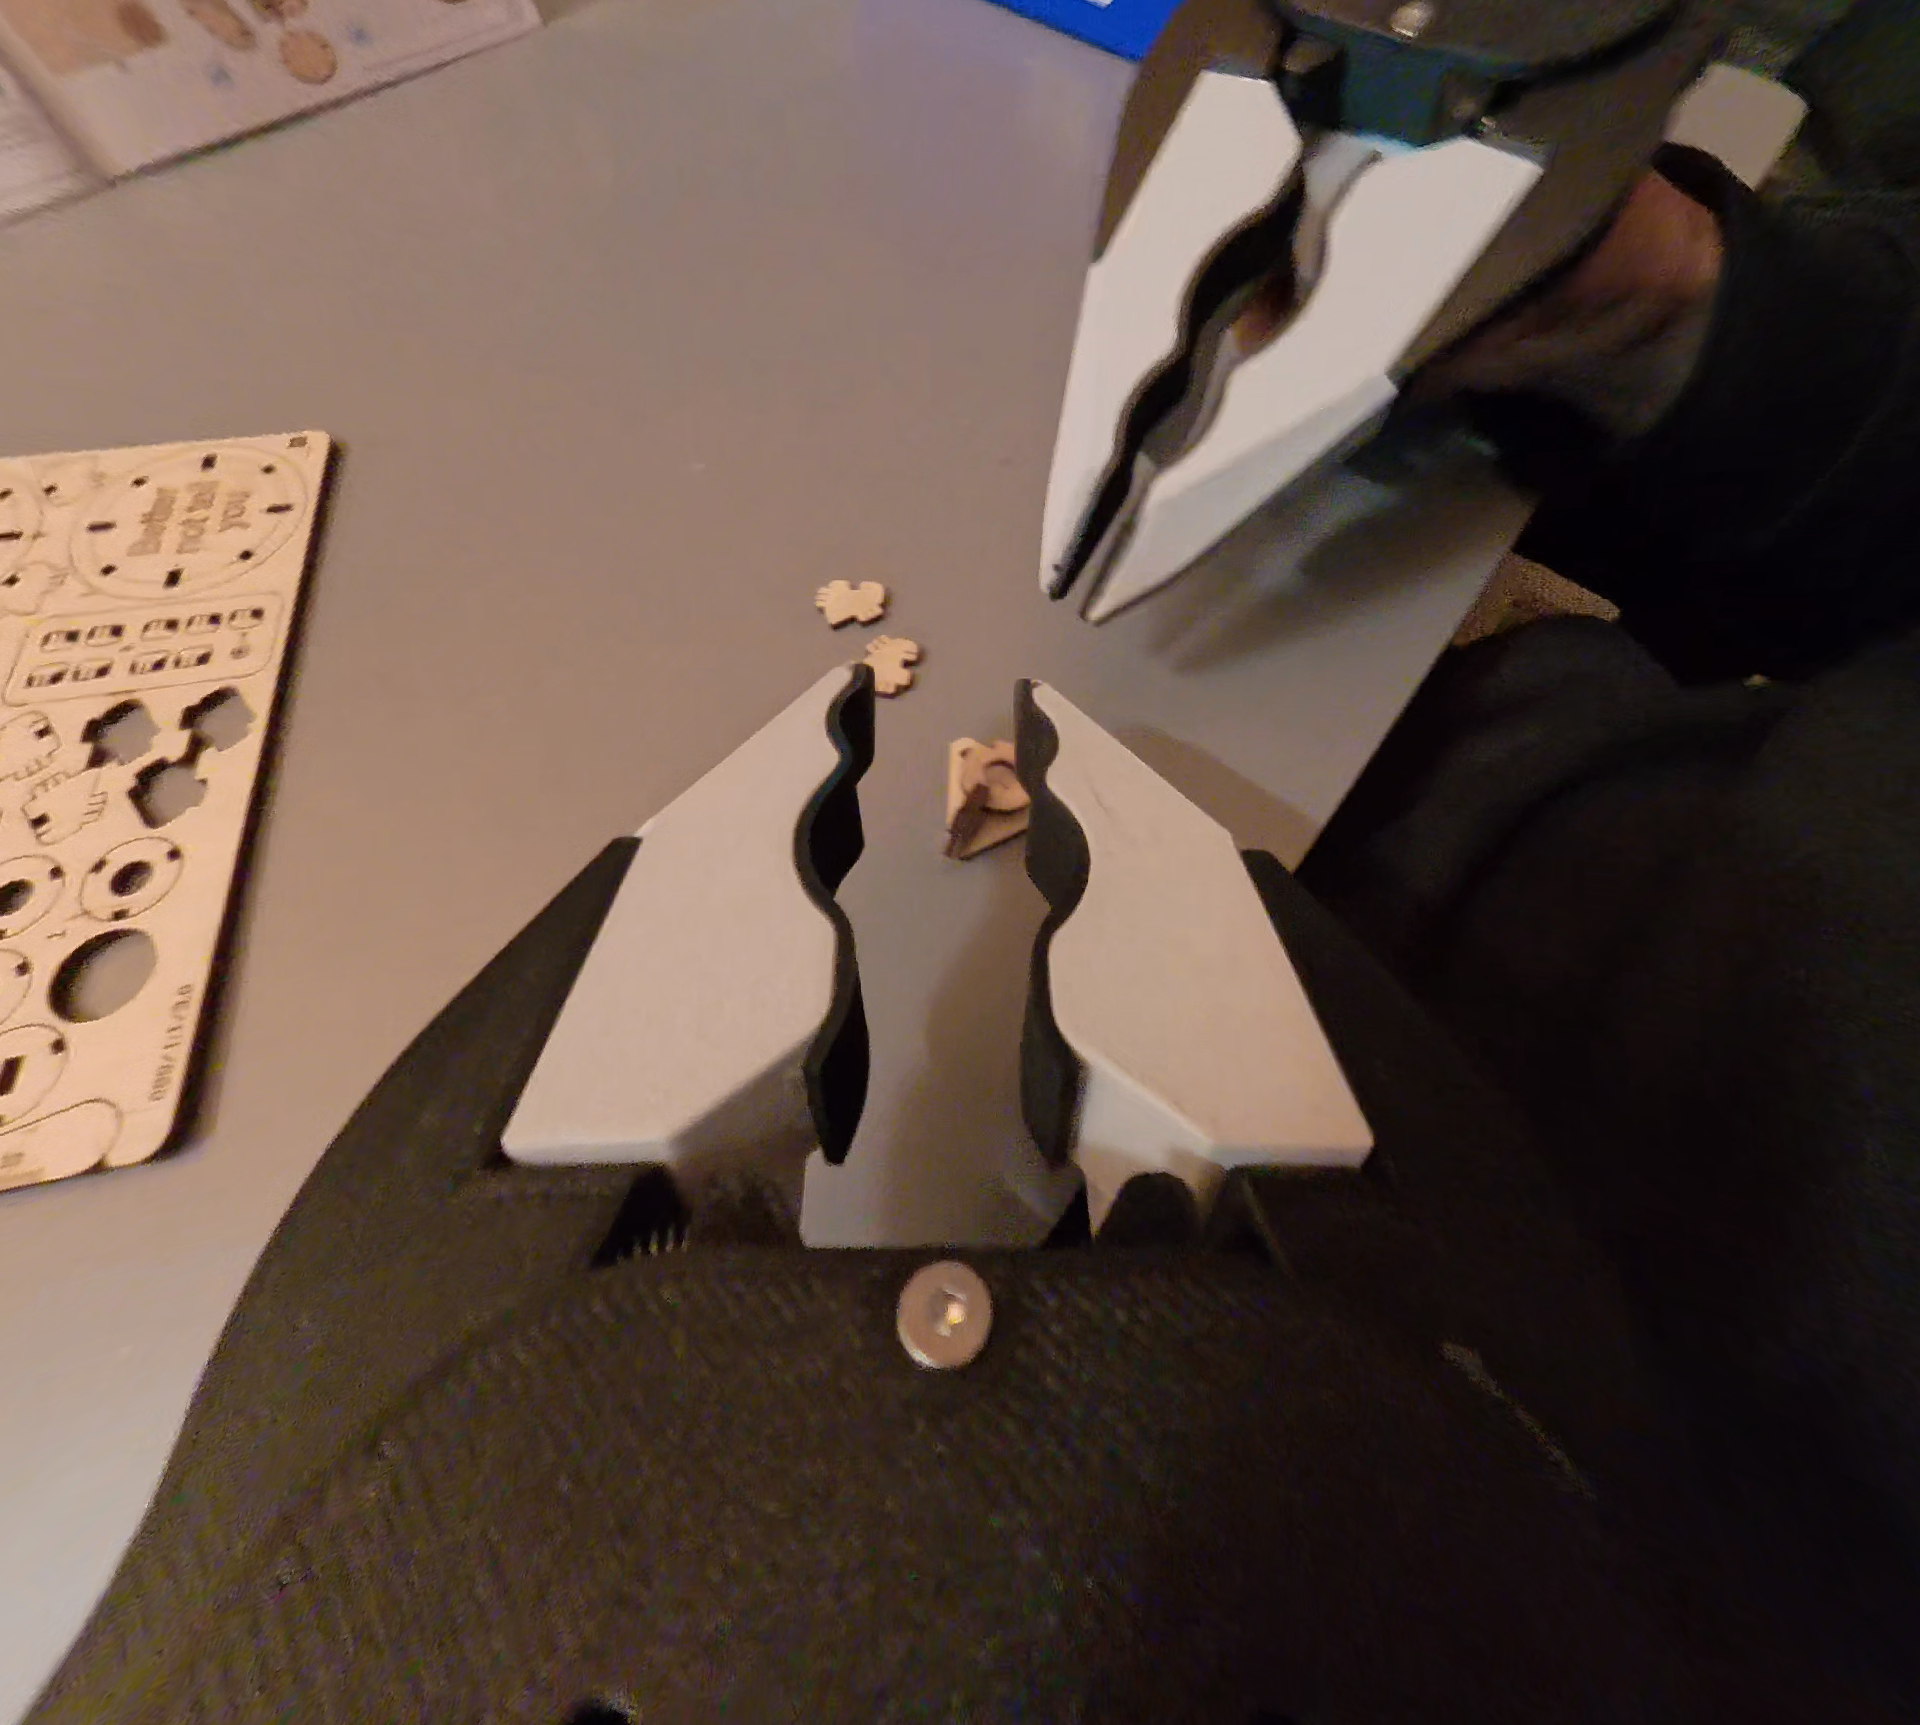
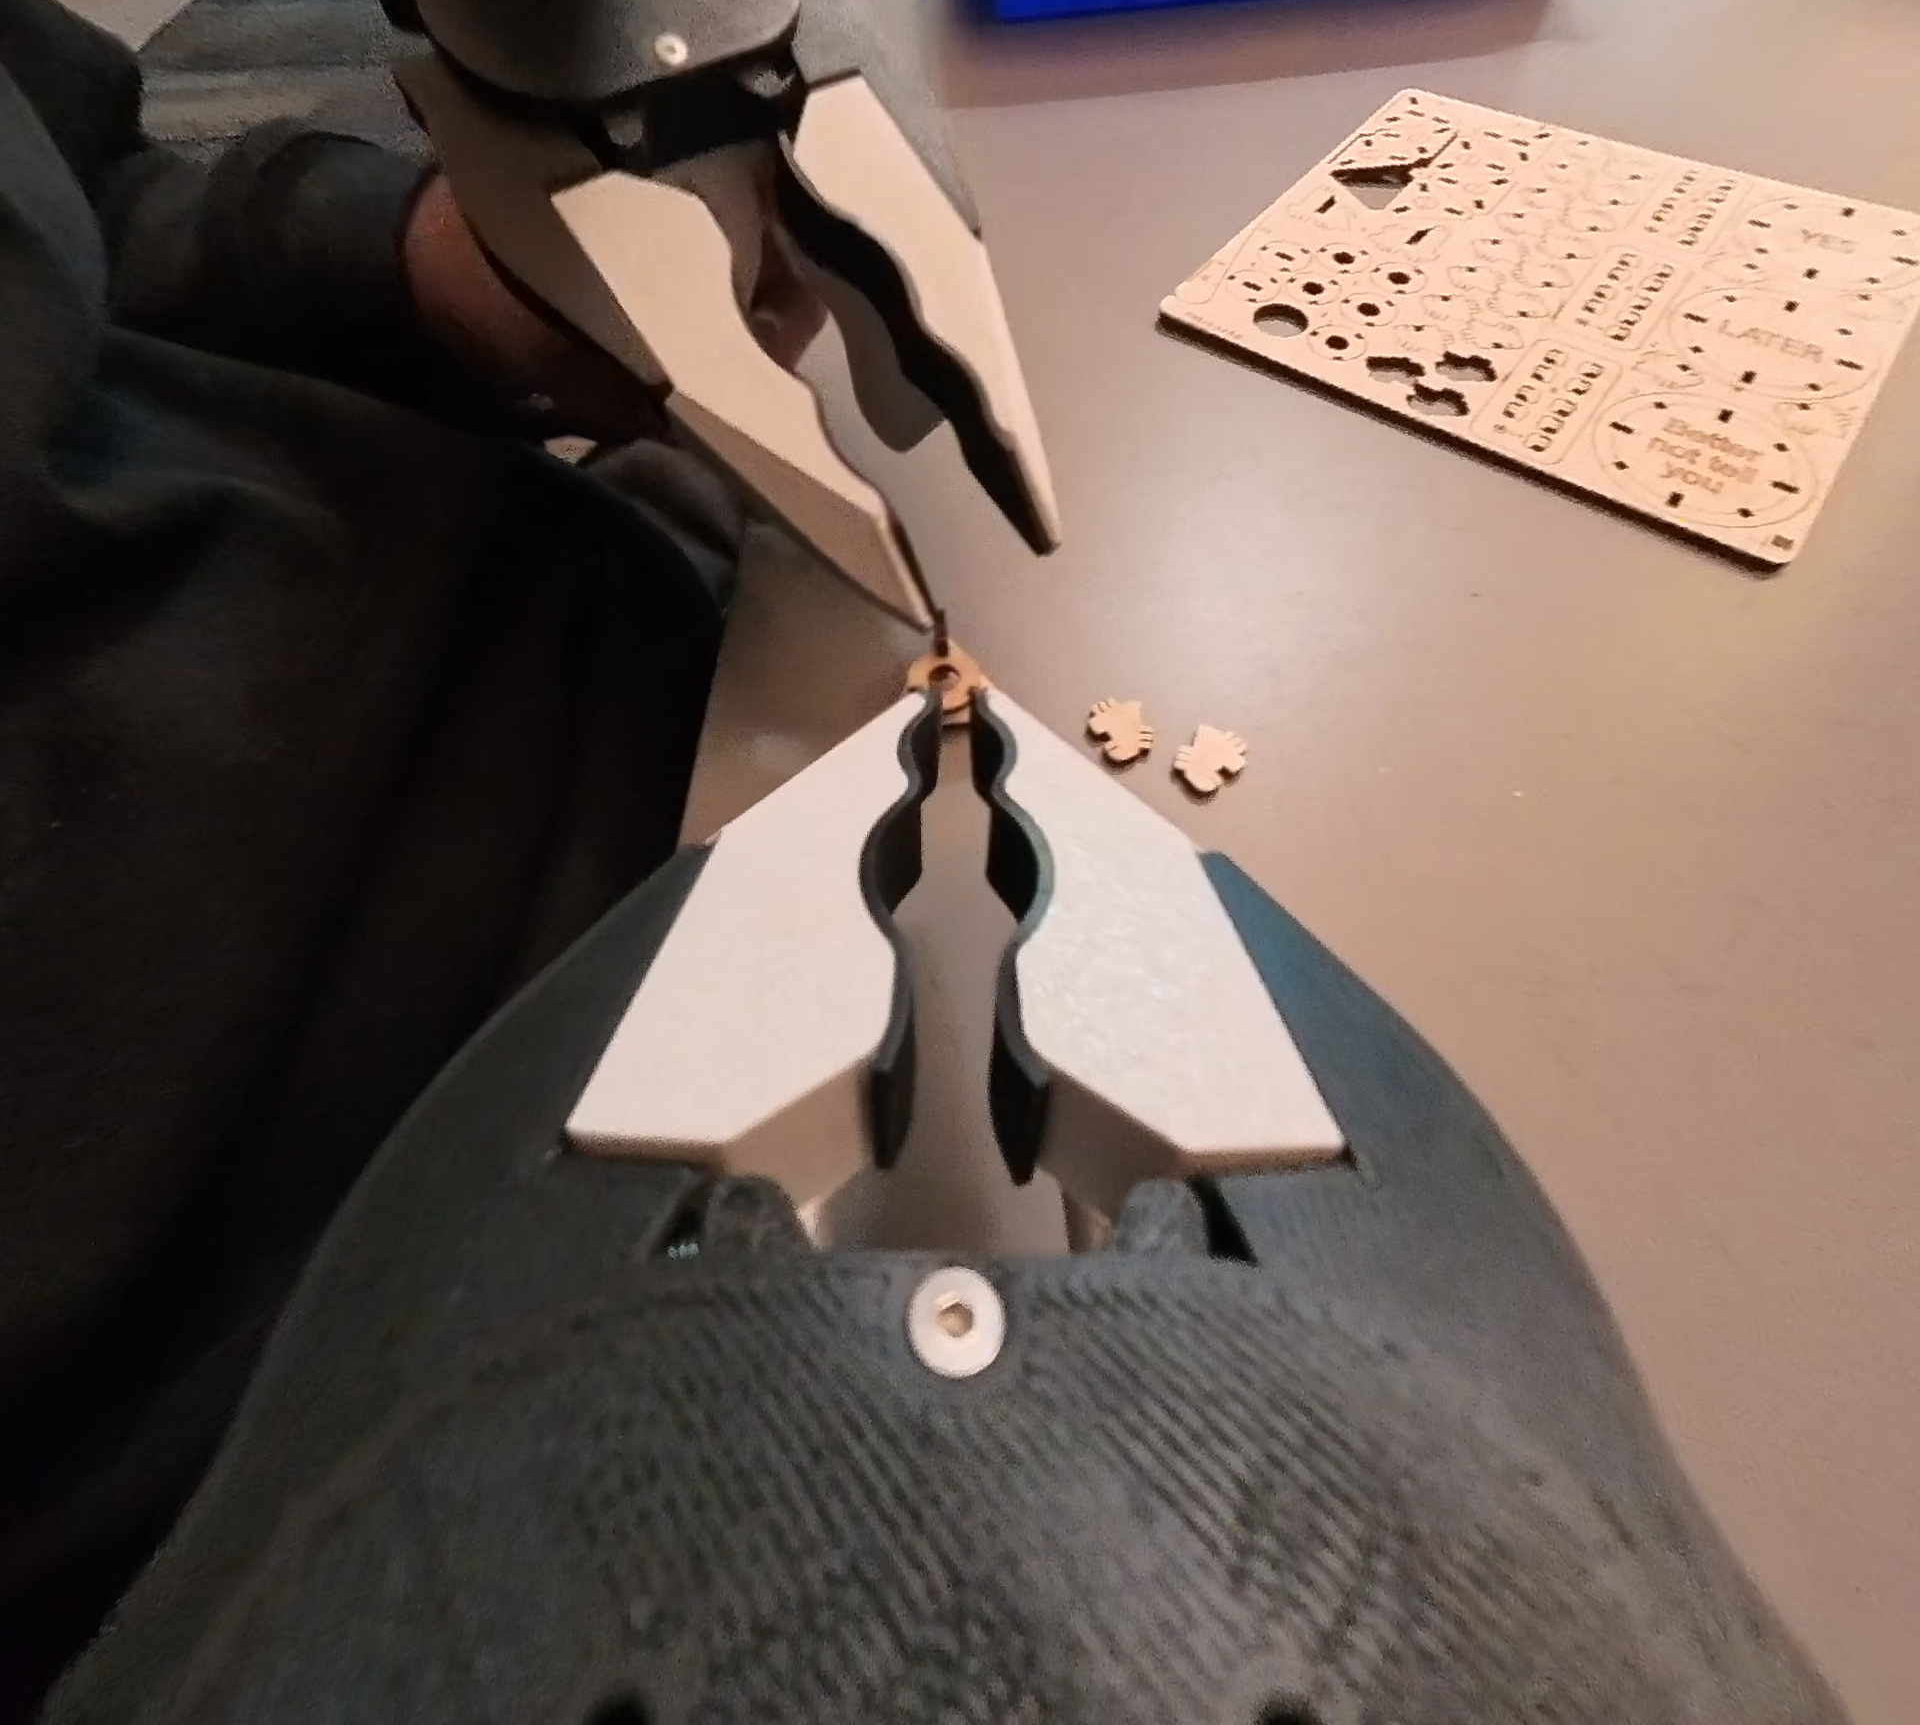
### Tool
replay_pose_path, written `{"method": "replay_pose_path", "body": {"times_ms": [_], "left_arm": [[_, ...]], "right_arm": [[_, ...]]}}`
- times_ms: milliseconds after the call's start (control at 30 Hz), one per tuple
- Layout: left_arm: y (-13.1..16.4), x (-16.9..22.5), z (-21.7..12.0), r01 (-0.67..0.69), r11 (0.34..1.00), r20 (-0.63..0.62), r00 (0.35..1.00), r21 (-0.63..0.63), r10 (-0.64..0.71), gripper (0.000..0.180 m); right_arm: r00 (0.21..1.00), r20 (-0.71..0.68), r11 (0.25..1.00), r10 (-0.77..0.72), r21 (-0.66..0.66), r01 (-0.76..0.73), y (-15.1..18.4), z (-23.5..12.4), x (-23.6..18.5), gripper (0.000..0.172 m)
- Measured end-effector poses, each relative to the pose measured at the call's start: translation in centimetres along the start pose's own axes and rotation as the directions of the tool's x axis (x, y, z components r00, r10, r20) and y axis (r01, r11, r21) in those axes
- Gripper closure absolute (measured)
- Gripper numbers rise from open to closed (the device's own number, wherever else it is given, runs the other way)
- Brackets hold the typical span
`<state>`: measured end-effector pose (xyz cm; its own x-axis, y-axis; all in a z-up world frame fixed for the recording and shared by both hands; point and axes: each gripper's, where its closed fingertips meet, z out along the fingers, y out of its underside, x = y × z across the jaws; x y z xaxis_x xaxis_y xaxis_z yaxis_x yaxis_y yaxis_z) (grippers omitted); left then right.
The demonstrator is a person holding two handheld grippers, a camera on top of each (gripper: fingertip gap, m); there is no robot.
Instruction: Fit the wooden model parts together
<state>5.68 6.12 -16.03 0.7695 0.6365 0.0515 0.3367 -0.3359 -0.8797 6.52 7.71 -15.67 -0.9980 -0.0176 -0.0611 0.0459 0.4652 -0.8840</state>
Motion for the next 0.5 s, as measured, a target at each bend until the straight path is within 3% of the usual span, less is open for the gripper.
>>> {"method": "replay_pose_path", "body": {"times_ms": [200,367,433,500], "left_arm": [[0.1,-0.4,2.3,0.099,0.972,-0.092,0.988,-0.212,-0.121,0.157],[2.0,-2.0,3.8,0.077,0.935,-0.009,0.996,-0.345,-0.085,0.157],[2.0,-1.9,3.9,0.099,0.936,-0.007,0.994,-0.338,-0.108,0.161],[2.1,-2.0,3.8,0.100,0.936,-0.006,0.994,-0.336,-0.108,0.180]], "right_arm": [[0.996,-0.078,0.998,0.042,0.040,-0.039,-0.3,-0.7,1.5,0.166],[0.990,-0.106,0.991,0.091,0.113,-0.079,-0.9,-1.9,2.5,0.164],[0.989,-0.102,0.986,0.106,0.137,-0.092,-1.2,-2.2,2.6,0.162],[0.988,-0.097,0.983,0.119,0.152,-0.103,-1.3,-2.4,2.7,0.161]]}}
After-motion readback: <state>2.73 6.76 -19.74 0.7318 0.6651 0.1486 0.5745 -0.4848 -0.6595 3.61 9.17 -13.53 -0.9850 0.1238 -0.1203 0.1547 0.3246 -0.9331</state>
